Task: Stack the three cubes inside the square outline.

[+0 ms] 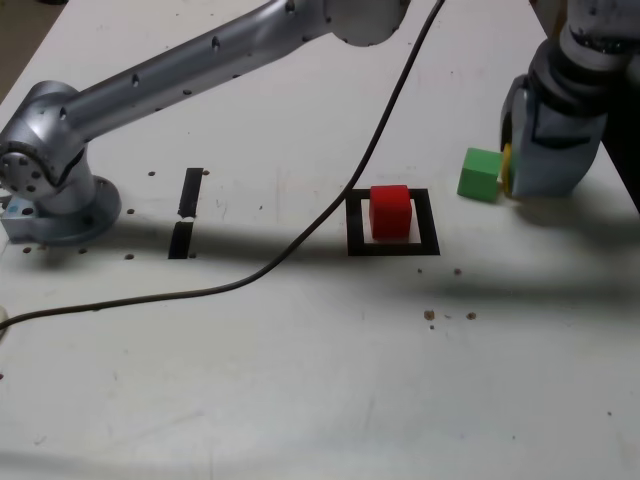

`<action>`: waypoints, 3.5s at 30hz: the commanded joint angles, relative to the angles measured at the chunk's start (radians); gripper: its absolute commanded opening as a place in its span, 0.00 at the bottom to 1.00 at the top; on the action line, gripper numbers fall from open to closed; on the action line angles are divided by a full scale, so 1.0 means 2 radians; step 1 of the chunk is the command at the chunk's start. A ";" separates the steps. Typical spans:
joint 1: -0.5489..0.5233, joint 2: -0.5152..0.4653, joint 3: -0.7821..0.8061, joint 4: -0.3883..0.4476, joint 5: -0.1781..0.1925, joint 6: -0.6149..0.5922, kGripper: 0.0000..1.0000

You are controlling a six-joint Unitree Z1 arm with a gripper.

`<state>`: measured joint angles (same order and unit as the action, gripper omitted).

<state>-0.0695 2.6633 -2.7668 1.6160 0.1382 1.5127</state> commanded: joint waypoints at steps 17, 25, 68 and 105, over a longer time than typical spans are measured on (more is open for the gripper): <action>-0.033 -0.134 0.083 0.011 0.086 -0.136 0.19; -0.045 -0.220 0.220 0.011 0.102 -0.278 0.19; -0.041 -0.380 0.462 -0.018 -0.055 -0.793 0.02; -0.038 -0.308 0.513 -0.098 -0.130 -0.873 0.05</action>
<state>-0.1460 2.0601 -1.7470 1.4170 -0.1180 -0.2321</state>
